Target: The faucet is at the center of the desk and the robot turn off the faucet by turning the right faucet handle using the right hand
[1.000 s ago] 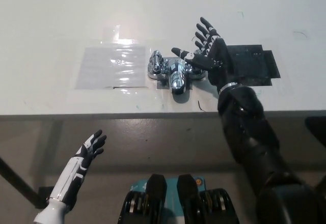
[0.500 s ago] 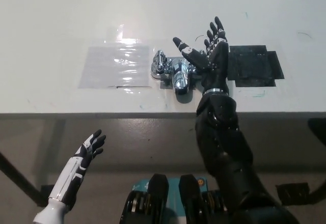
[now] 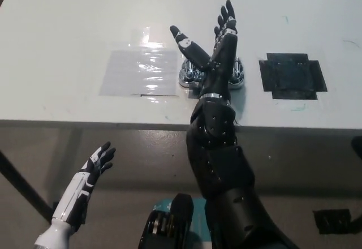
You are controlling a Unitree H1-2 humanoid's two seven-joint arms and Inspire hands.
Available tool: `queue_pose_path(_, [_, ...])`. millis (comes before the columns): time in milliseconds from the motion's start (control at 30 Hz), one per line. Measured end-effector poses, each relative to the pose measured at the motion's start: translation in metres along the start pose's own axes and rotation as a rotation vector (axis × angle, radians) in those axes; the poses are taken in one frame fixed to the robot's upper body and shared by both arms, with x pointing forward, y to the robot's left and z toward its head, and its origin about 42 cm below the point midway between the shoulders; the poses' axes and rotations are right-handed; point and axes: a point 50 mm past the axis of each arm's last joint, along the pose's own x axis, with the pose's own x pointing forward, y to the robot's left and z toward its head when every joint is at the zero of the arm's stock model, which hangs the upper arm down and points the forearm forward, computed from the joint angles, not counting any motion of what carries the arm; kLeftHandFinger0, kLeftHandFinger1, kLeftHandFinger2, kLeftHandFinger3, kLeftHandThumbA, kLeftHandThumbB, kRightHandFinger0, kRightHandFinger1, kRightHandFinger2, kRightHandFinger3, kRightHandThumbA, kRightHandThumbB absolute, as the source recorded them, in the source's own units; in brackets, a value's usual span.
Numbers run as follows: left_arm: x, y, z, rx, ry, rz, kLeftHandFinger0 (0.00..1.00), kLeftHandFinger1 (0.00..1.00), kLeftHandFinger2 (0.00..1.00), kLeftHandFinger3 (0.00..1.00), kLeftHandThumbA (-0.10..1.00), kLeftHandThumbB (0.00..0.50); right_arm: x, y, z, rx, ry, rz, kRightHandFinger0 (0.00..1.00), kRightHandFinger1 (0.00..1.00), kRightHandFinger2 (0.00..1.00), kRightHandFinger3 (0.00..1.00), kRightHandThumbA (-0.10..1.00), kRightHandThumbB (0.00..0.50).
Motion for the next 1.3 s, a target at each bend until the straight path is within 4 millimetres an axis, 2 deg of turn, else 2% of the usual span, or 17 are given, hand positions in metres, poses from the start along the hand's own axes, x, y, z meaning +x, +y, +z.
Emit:
queue_pose_path(33, [0.0, 0.0, 0.0, 0.0, 0.0, 0.0, 1.0, 1.0, 1.0, 1.0, 1.0, 0.432, 0.002, -0.003, 0.002, -0.002, -0.011, -0.005, 1.0, 1.0, 1.0, 1.0, 1.0, 0.251])
queue_pose_path(67, [0.0, 0.0, 0.0, -0.001, -0.001, 0.001, 1.0, 1.0, 1.0, 1.0, 1.0, 0.429, 0.005, -0.006, 0.006, -0.004, -0.028, -0.011, 1.0, 1.0, 1.0, 1.0, 1.0, 0.334])
queue_pose_path(133, [0.0, 0.0, 0.0, -0.002, -0.001, 0.001, 1.0, 1.0, 1.0, 1.0, 1.0, 0.436, 0.01, -0.012, 0.013, -0.007, -0.057, -0.018, 1.0, 1.0, 1.0, 1.0, 1.0, 0.372])
queue_pose_path(233, [0.0, 0.001, 0.0, -0.003, 0.0, 0.002, 1.0, 1.0, 1.0, 1.0, 1.0, 0.446, 0.023, -0.033, 0.046, -0.004, -0.191, -0.039, 1.0, 1.0, 1.0, 1.0, 1.0, 0.357])
queue_pose_path(267, [0.0, 0.001, 0.0, -0.003, 0.0, 0.002, 1.0, 1.0, 1.0, 1.0, 1.0, 0.445, 0.023, -0.033, 0.047, -0.004, -0.195, -0.04, 1.0, 1.0, 1.0, 1.0, 1.0, 0.334])
queue_pose_path(300, [0.0, 0.0, 0.0, -0.004, 0.002, 0.002, 1.0, 1.0, 1.0, 1.0, 1.0, 0.442, 0.025, -0.044, 0.062, 0.0, -0.256, -0.051, 1.0, 1.0, 1.0, 1.0, 1.0, 0.302])
queue_pose_path(367, [0.001, 0.0, 0.0, -0.005, 0.002, 0.002, 1.0, 1.0, 1.0, 1.0, 1.0, 0.441, 0.023, -0.056, 0.076, 0.006, -0.317, -0.06, 1.0, 1.0, 1.0, 1.0, 1.0, 0.283])
queue_pose_path(500, [0.0, 0.0, -0.001, -0.007, 0.006, 0.002, 1.0, 1.0, 1.0, 1.0, 1.0, 0.425, 0.012, -0.078, 0.094, 0.013, -0.405, -0.073, 1.0, 1.0, 1.0, 1.0, 1.0, 0.318])
queue_pose_path(567, [0.0, 0.0, -0.001, -0.007, 0.007, 0.003, 1.0, 1.0, 1.0, 1.0, 1.0, 0.417, 0.004, -0.09, 0.099, 0.007, -0.436, -0.077, 1.0, 1.0, 1.0, 1.0, 1.0, 0.31])
queue_pose_path(600, [0.0, 0.0, -0.001, -0.007, 0.008, 0.003, 1.0, 1.0, 1.0, 1.0, 1.0, 0.419, -0.001, -0.096, 0.104, 0.006, -0.455, -0.078, 1.0, 1.0, 1.0, 1.0, 1.0, 0.302])
queue_pose_path(700, [0.0, 0.0, -0.002, -0.008, 0.01, 0.002, 1.0, 1.0, 1.0, 1.0, 1.0, 0.431, -0.016, -0.117, 0.11, -0.017, -0.495, -0.077, 1.0, 1.0, 1.0, 1.0, 1.0, 0.332])
queue_pose_path(867, [0.0, 0.0, -0.002, -0.008, 0.012, 0.003, 1.0, 1.0, 1.0, 1.0, 1.0, 0.428, -0.055, -0.165, 0.117, -0.11, -0.545, -0.049, 1.0, 1.0, 1.0, 1.0, 1.0, 0.244])
queue_pose_path(967, [0.0, 0.0, -0.002, -0.008, 0.012, 0.003, 1.0, 1.0, 1.0, 1.0, 1.0, 0.431, -0.085, -0.193, 0.119, -0.188, -0.559, 0.003, 1.0, 1.0, 1.0, 1.0, 1.0, 0.258])
queue_pose_path(1033, [0.001, 0.0, -0.002, -0.007, 0.011, 0.002, 1.0, 1.0, 1.0, 1.0, 1.0, 0.42, -0.108, -0.209, 0.119, -0.247, -0.552, 0.061, 1.0, 1.0, 1.0, 1.0, 1.0, 0.242])
queue_pose_path(1067, [0.001, 0.001, -0.002, -0.005, 0.011, 0.003, 1.0, 1.0, 1.0, 1.0, 1.0, 0.419, -0.127, -0.223, 0.115, -0.3, -0.522, 0.11, 1.0, 1.0, 1.0, 1.0, 1.0, 0.242])
queue_pose_path(1167, [0.003, 0.002, 0.0, -0.001, 0.005, 0.004, 1.0, 1.0, 1.0, 1.0, 1.0, 0.422, -0.157, -0.245, 0.103, -0.378, -0.457, 0.203, 1.0, 1.0, 1.0, 1.0, 1.0, 0.229])
queue_pose_path(1300, [0.004, 0.005, 0.001, 0.002, 0.0, 0.008, 1.0, 1.0, 1.0, 1.0, 1.0, 0.422, -0.177, -0.27, 0.068, -0.442, -0.319, 0.251, 1.0, 1.0, 1.0, 1.0, 1.0, 0.155])
